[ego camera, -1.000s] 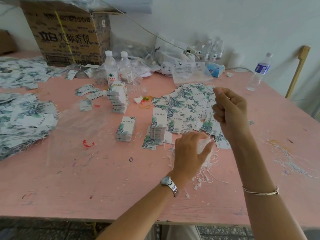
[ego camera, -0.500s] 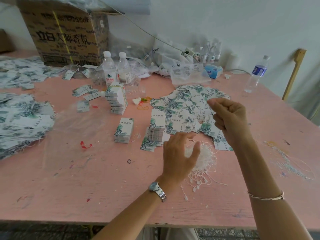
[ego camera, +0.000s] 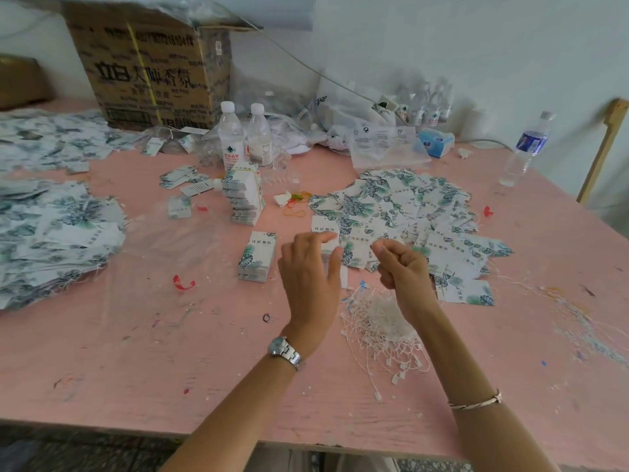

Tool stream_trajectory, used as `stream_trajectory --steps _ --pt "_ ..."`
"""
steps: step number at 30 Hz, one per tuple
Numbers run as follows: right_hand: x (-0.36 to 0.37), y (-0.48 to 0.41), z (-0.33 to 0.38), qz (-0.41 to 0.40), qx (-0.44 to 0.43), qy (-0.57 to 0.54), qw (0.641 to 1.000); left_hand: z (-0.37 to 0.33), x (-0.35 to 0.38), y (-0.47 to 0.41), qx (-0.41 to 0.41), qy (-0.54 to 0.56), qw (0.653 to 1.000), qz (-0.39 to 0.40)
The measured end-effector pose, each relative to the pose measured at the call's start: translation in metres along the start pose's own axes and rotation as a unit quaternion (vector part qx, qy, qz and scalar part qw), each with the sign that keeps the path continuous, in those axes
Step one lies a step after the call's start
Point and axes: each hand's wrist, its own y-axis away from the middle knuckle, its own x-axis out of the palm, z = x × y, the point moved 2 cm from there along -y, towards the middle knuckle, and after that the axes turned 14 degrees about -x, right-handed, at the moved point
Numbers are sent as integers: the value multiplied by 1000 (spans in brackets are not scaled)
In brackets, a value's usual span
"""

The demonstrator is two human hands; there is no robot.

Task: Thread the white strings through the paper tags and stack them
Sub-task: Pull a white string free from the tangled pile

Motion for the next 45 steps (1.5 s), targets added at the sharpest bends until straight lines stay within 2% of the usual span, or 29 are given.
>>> stream_trajectory --steps 2,6,8,11,12,23,31,38,45 --pt "2 1 -7 -4 5 -10 1000 9 -2 -13 -49 -53 997 -13" --pt "0 2 -17 -22 17 -30 999 22 4 -46 -120 -96 987 48" --pt "-2 2 -21 -24 15 -31 999 27 8 -61 -149 -101 978 105" --pt "-5 2 -24 -32 14 -27 999 35 16 -75 -206 -94 945 236" --pt "-5 2 -26 -34 15 -28 999 38 17 -76 -210 -92 940 253" --pt "-8 6 -30 -27 14 -28 999 43 4 -79 -220 0 966 138" --pt "-12 7 -33 -24 26 -34 999 38 1 -80 -196 1 965 175" --pt "-12 9 -32 -23 31 -37 999 38 4 -77 -106 -55 980 161" --pt "-12 10 -32 -15 36 -30 999 32 0 -77 -107 3 983 152"
